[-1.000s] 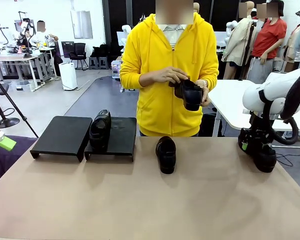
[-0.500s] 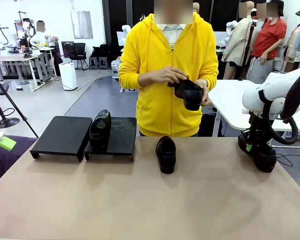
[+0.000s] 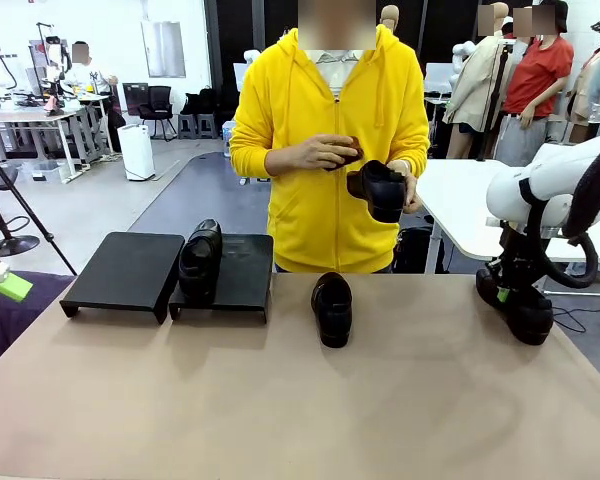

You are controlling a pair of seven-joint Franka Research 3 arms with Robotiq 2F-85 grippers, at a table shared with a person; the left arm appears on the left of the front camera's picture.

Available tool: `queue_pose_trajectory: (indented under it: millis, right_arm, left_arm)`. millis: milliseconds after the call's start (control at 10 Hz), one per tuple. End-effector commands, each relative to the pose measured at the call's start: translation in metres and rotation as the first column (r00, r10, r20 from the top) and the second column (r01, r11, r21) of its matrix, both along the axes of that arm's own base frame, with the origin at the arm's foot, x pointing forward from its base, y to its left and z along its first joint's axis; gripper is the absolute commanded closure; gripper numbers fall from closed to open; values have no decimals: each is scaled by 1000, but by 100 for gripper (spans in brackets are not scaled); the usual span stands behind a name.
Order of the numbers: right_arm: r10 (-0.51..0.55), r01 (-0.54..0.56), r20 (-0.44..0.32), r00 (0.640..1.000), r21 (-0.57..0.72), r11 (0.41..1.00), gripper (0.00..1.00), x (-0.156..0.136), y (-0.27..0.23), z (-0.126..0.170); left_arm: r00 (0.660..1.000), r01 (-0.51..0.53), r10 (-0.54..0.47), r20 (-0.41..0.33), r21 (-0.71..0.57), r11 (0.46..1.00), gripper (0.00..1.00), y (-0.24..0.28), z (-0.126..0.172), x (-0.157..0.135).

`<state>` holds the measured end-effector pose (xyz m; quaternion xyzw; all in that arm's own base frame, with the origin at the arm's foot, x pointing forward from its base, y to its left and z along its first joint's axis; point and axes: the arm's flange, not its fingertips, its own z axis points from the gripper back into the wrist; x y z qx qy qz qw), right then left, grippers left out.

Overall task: Organize the shoes by placing them on the stand.
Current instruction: Pick up one Shoe and place it in the middle of the table.

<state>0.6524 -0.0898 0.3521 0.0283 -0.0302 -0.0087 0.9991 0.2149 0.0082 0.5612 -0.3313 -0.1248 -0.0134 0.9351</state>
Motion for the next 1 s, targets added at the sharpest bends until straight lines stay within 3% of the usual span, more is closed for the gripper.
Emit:
queue_pose_trajectory:
  millis: [0, 200, 300, 500, 700, 800, 900]
  right_arm:
    - [5, -6, 17, 1000, 19, 1000, 100, -10, -5, 17]
    - [-132, 131, 5, 991, 82, 988, 100, -52, -9, 95]
    - [-142, 147, -57, 988, 92, 985, 100, -99, -3, 147]
    - [-195, 198, -87, 977, 33, 980, 100, -194, 12, 209]
    - [-240, 241, -45, 970, 18, 970, 100, -262, 27, 229]
    - [-242, 243, -23, 970, 38, 969, 100, -276, 23, 227]
    - [-269, 269, -10, 963, 34, 962, 100, -270, 13, 221]
  left_arm:
    - [1000, 13, -12, 4, -16, 1000, 0, 1, 3, 0]
    - [1000, 13, -12, 4, -16, 1000, 0, 1, 3, 0]
    - [1000, 13, -12, 4, -16, 1000, 0, 1, 3, 0]
    - [1000, 13, -12, 4, -16, 1000, 0, 1, 3, 0]
    - [1000, 13, -12, 4, -16, 1000, 0, 1, 3, 0]
    - [1000, 13, -12, 4, -16, 1000, 0, 1, 3, 0]
    - [1000, 13, -12, 4, -16, 1000, 0, 1, 3, 0]
